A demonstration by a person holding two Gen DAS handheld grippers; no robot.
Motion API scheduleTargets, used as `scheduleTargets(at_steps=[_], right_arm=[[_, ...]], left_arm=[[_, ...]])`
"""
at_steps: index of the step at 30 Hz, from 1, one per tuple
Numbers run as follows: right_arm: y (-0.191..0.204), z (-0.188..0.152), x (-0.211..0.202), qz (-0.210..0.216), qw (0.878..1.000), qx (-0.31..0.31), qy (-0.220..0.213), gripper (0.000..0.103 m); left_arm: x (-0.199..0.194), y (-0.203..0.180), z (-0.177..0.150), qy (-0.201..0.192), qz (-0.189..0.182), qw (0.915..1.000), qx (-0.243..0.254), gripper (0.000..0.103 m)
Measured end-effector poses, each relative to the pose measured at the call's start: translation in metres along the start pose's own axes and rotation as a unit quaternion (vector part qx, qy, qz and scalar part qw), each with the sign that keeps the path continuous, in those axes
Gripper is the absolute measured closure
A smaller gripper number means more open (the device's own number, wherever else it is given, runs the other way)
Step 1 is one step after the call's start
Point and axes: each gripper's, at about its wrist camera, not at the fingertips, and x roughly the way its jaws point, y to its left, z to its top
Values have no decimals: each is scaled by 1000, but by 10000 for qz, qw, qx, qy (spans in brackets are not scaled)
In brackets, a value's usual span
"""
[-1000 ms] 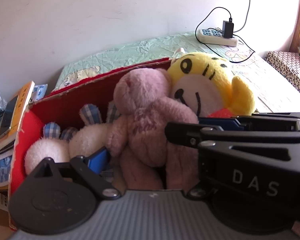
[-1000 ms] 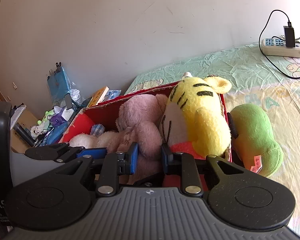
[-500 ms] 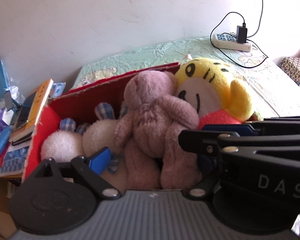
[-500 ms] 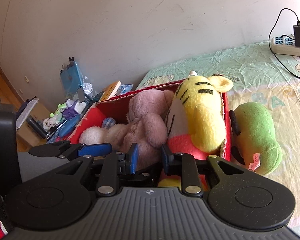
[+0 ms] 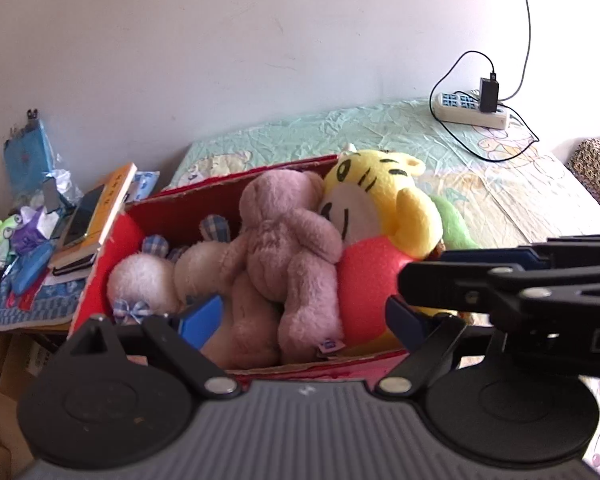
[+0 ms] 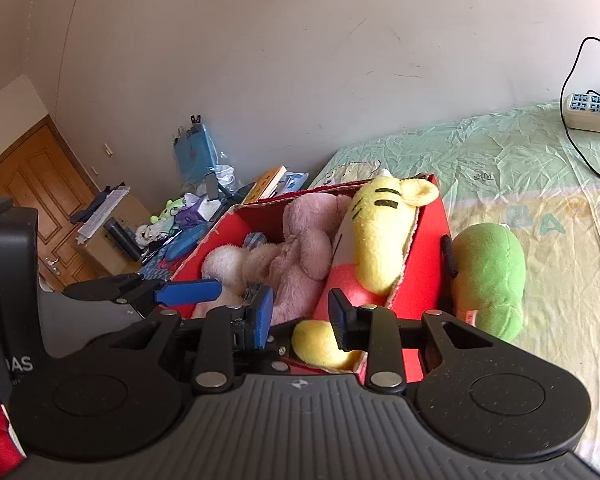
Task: Organize objects
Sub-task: 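Open the right gripper and withdraw it from the teddy bear, then move the right tool toward the green bean plush on the bed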
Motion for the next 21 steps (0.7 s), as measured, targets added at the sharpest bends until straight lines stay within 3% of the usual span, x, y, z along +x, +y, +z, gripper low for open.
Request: scheduleTargets(at_steps=[6, 14, 21], right_arm=[[-28, 7, -26, 78, 9997, 192, -151, 70], [-84, 9, -33, -542, 9973, 483, -103, 69], [-101, 12, -14, -665, 9978, 20, 75, 69]], left_arm=[[-16, -1, 6, -122, 67, 9991, -390, 16], [-31, -29, 16, -390, -488, 9967, -516, 16], [-32, -55, 11, -340, -896, 9948, -355, 16]])
